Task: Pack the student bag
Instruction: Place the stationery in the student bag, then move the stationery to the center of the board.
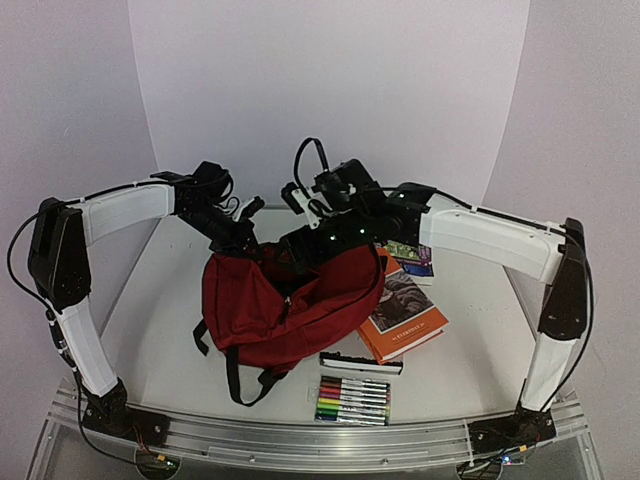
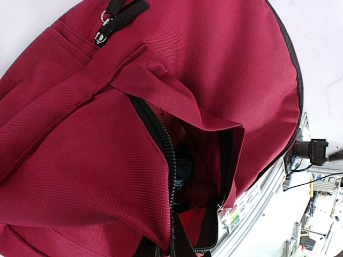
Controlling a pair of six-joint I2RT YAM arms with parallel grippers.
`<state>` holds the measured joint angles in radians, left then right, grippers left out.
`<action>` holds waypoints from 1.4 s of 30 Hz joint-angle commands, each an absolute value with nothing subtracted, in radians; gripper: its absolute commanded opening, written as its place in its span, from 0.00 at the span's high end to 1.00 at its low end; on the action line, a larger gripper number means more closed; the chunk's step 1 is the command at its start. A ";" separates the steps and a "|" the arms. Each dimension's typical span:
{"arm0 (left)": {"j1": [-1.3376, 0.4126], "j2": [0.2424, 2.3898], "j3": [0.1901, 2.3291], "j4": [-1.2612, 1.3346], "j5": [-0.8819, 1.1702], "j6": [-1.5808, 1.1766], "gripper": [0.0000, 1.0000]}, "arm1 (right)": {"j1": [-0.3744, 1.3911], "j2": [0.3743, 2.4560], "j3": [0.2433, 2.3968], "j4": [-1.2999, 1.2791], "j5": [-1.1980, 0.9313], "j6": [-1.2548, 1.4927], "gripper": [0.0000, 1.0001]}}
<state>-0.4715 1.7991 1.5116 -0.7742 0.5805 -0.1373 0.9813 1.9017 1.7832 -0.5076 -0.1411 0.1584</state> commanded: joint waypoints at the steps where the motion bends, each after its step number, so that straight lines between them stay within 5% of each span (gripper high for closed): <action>1: -0.451 1.715 1.538 -0.732 0.545 -0.144 1.00 | 1.059 1.777 1.613 -0.518 -0.138 0.127 0.13; 13: -0.431 1.715 1.534 -0.721 0.560 -0.154 1.00 | 1.298 1.714 1.292 -0.567 -0.058 0.264 0.19; 22: -0.431 1.724 1.533 -0.722 0.569 -0.154 1.00 | 1.350 1.733 1.171 -0.609 -0.008 0.250 0.11; 31: -0.431 1.729 1.535 -0.723 0.580 -0.155 1.00 | 1.371 1.800 1.135 -0.624 0.063 0.260 0.10; 37: -0.431 1.731 1.535 -0.723 0.587 -0.156 1.00 | 1.373 1.860 1.137 -0.612 0.103 0.260 0.21; 42: -0.431 1.731 1.536 -0.723 0.590 -0.158 1.00 | 1.373 1.903 1.188 -0.590 0.135 0.291 0.22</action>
<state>-0.4374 1.7805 1.5116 -0.7738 0.5495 -0.1574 1.3715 1.8376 1.1460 -0.6016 0.0517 0.2628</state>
